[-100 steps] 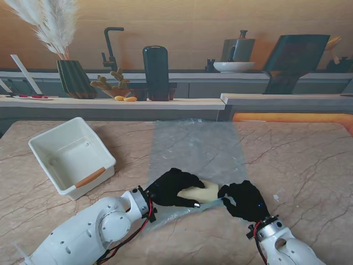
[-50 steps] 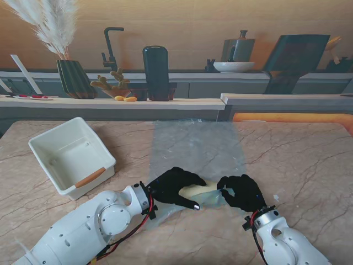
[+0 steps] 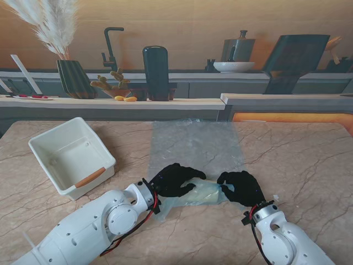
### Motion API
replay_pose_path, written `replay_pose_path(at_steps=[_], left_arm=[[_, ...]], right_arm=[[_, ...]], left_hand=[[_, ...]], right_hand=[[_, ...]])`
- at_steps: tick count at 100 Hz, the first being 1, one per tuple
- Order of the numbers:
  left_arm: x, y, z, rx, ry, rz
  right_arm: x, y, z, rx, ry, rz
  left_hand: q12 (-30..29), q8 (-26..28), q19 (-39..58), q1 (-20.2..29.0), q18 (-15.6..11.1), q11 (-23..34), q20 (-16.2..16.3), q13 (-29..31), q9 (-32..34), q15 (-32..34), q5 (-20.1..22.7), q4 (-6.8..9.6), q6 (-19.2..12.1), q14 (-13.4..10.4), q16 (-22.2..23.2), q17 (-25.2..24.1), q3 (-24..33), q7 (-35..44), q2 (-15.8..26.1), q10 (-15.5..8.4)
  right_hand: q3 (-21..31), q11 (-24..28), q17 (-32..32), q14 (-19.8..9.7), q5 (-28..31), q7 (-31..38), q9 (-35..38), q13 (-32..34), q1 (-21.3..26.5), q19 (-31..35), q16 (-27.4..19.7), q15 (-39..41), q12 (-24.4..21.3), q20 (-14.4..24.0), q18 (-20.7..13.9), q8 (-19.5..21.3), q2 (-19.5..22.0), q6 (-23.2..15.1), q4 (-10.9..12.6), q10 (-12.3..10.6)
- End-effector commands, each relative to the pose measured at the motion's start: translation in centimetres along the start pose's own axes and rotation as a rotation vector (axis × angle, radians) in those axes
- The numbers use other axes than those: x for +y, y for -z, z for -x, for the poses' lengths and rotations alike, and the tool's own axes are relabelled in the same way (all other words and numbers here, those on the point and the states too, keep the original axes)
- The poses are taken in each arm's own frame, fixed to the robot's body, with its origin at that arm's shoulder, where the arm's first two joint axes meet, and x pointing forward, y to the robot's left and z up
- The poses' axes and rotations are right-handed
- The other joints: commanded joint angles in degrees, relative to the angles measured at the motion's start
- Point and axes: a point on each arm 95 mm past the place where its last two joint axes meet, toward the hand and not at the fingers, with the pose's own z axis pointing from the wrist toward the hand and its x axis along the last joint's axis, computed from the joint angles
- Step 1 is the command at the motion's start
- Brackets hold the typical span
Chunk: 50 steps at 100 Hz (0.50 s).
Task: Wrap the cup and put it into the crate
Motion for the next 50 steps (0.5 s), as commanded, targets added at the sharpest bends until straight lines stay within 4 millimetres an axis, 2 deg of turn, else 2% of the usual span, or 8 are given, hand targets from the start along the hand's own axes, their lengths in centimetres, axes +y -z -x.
replay_pose_path(at_steps=[1,10,22,32,37,40,50], left_arm=[[0.5,-0.5,0.0,-0.007,0.022,0.009],[0.6,-0.9,0.4,-0.019,0.031,0.017],[0.9,-1.2,1.1,-0.037,0.053,0.040],[1.0,-1.3,1.6,-0.051,0.070,0.083],[1.1,-1.4,1.9,-0.058,0.076,0.091],[1.2,-1.5,2.0,-0.062,0.079,0.091],[1.6,-1.6,2.4,-0.076,0.087,0.096]], right_arm=[[0.2,-0.4,0.1,-0.008,-0.002,0.009],[0.3,-0.6,0.4,-0.016,-0.001,0.013],[0.7,-0.6,0.7,-0.026,0.003,0.023],[1.5,-0.4,0.9,-0.031,-0.014,0.058],[2.0,-0.3,0.7,-0.030,-0.033,0.091],[2.2,-0.2,0.6,-0.028,-0.040,0.114],[3.1,0.2,-0.1,-0.007,-0.036,0.182]], left_hand=[[0.6,0.6,3.7,4.8,-2.5,1.8,1.3,3.8,1.3,3.6,-1.4,1.06,-1.6,-1.0,1.5,2.4,1.1,2.9,2.6,-1.2],[0.8,0.7,5.2,8.1,-3.4,2.6,1.4,5.9,1.9,5.0,-1.0,1.10,-1.9,-2.3,2.1,4.5,1.7,4.4,1.8,-1.4],[0.6,0.7,7.0,12.0,-4.1,3.0,1.0,8.9,1.5,5.3,-0.9,-0.35,-2.7,-3.3,6.5,7.1,3.6,6.0,-1.5,-1.6],[0.5,0.6,7.5,13.0,-4.4,2.7,0.8,9.5,0.7,5.5,-0.7,-0.21,-3.1,-4.0,7.9,7.7,3.9,6.3,-2.7,-1.8],[0.5,0.6,7.0,13.1,-4.6,2.6,-0.1,9.5,0.3,4.5,-0.7,-0.32,-3.2,-4.3,9.3,7.9,4.3,6.3,-3.3,-1.9],[0.6,0.6,7.1,13.0,-4.7,2.7,-1.5,9.7,0.0,3.7,-0.7,-0.46,-3.2,-4.4,10.3,7.9,4.8,6.5,-3.7,-1.9],[0.5,0.5,6.6,12.8,-4.9,2.4,-2.5,8.9,-1.1,3.0,-1.0,-0.57,-3.3,-4.5,10.7,7.4,4.9,6.4,-4.4,-1.8]], right_hand=[[2.3,1.2,0.2,0.6,1.4,1.0,0.6,1.5,2.3,3.6,0.4,0.9,-0.3,-0.6,-1.1,-0.3,-1.1,0.0,1.2,3.6],[-0.6,-0.7,-1.3,0.8,0.3,0.0,-0.6,0.1,0.5,1.5,-1.5,-2.5,-2.0,-2.0,-1.0,-1.2,-0.6,0.5,1.9,2.9],[-9.8,-7.2,-6.4,1.2,-5.1,-4.1,-6.2,-5.7,-4.8,-7.6,-6.0,-11.9,-5.8,-6.1,1.1,-1.9,1.9,1.8,3.7,2.2],[-14.4,-13.0,-10.1,0.9,-7.5,-18.1,-12.2,-10.7,-9.5,-18.0,-10.4,-21.8,-8.6,-9.1,3.3,5.8,5.9,1.6,5.8,2.1],[-15.9,-14.8,-11.0,0.9,-8.3,-20.7,-14.1,-12.2,-10.4,-21.3,-11.6,-24.9,-9.3,-9.7,4.0,7.4,7.0,1.7,6.4,2.2],[-17.4,-15.7,-11.2,0.9,-8.4,-23.0,-15.0,-12.7,-10.5,-23.5,-11.9,-26.5,-9.6,-9.0,4.2,10.2,7.6,1.6,7.8,2.1],[-19.1,-18.0,-11.8,0.8,-10.8,-24.8,-18.1,-14.5,-11.1,-27.5,-13.5,-30.5,-10.5,-9.5,4.4,11.1,8.1,0.9,8.1,2.1]])
